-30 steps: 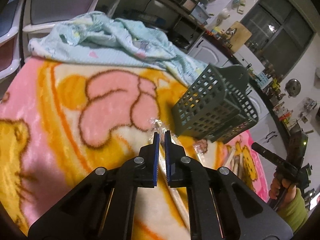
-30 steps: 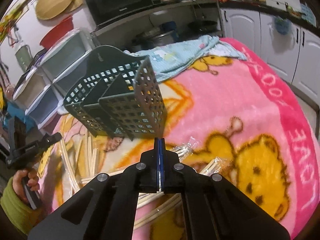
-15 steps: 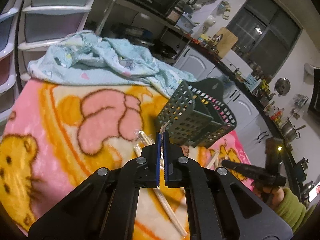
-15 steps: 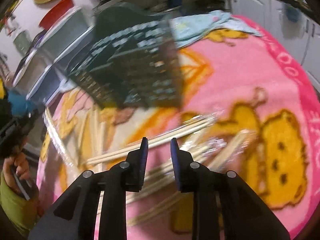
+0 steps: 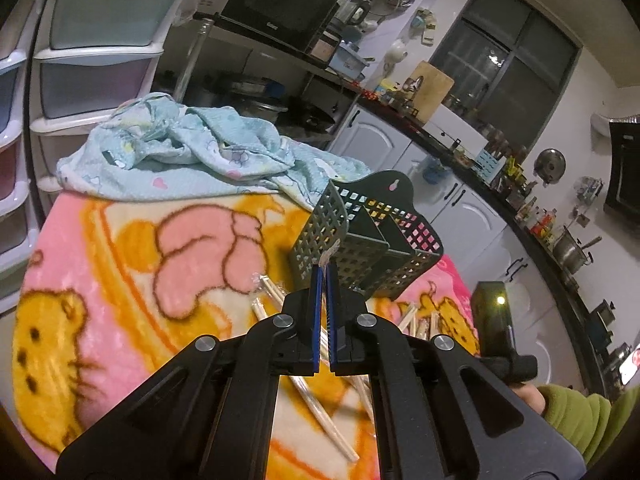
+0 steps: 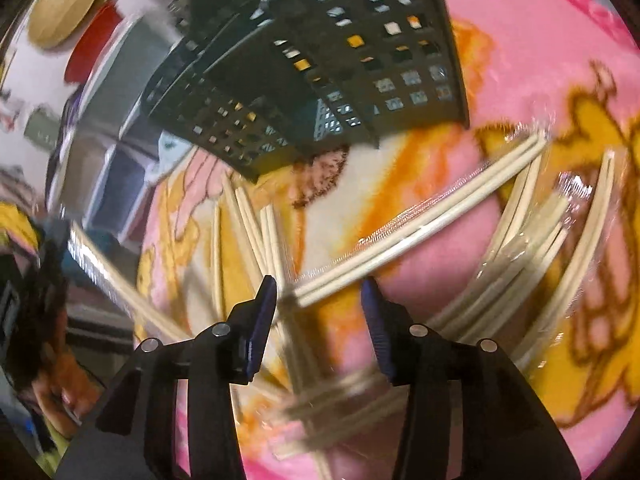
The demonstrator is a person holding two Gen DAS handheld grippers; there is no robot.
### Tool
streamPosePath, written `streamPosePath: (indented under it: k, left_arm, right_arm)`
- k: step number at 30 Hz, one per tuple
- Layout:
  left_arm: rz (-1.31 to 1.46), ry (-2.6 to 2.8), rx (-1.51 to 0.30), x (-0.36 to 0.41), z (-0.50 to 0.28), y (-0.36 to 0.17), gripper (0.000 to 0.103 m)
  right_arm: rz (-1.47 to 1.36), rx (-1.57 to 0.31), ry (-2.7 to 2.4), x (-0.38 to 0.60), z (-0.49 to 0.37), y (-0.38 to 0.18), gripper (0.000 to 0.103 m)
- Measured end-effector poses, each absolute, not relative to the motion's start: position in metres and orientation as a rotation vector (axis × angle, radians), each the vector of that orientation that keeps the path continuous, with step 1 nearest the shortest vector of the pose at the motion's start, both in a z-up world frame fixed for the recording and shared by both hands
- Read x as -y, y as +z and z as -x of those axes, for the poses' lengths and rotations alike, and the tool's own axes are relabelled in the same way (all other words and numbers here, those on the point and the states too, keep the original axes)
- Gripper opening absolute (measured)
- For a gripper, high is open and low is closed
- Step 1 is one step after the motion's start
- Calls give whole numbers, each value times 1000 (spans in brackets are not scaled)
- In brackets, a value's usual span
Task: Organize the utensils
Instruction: 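Close the left tool on one wooden chopstick while the right tool grasps another chopstick, then lift both held chopsticks upright and carry them over the green caddy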
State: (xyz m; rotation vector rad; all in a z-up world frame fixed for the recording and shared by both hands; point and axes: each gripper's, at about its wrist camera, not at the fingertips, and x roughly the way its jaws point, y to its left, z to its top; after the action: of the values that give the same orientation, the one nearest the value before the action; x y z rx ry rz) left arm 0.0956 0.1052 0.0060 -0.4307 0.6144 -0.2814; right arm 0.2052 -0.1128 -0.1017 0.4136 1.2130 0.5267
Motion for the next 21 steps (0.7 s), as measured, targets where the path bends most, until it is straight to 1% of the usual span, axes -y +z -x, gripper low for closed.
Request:
streamPosePath:
  k: [3, 4, 5, 6, 7, 8, 14, 21]
  left_arm:
    - [427, -290, -611, -102, -95, 7, 1]
    - [426, -291, -609, -101, -94, 8, 1]
    - [427, -294, -608, -100, -94, 8, 1]
    - [426, -298, -607, -99, -94, 8, 1]
    - [422, -301, -607, -98, -95, 9, 1]
    - [418, -303, -607, -97, -95, 9, 1]
    - [415, -316, -599, -96, -96, 11, 1]
    - [383, -348, -585, -83, -98, 21, 1]
  right_arm:
    - [-467, -1205, 511, 117, -210, -101, 42]
    - [-484, -1201, 504, 119, -211, -101, 40]
    - [-499, -1195, 504, 121, -211, -100, 30]
    - [-511, -1193, 506, 123, -212, -100, 23]
    - [-538, -1198, 508, 127, -213, -103, 18]
    - [-573, -1198, 508, 132, -213, -106, 16]
    - [-620, -1146, 547, 147, -199, -98, 8]
    - [-434, -908, 537, 160, -170, -46, 6]
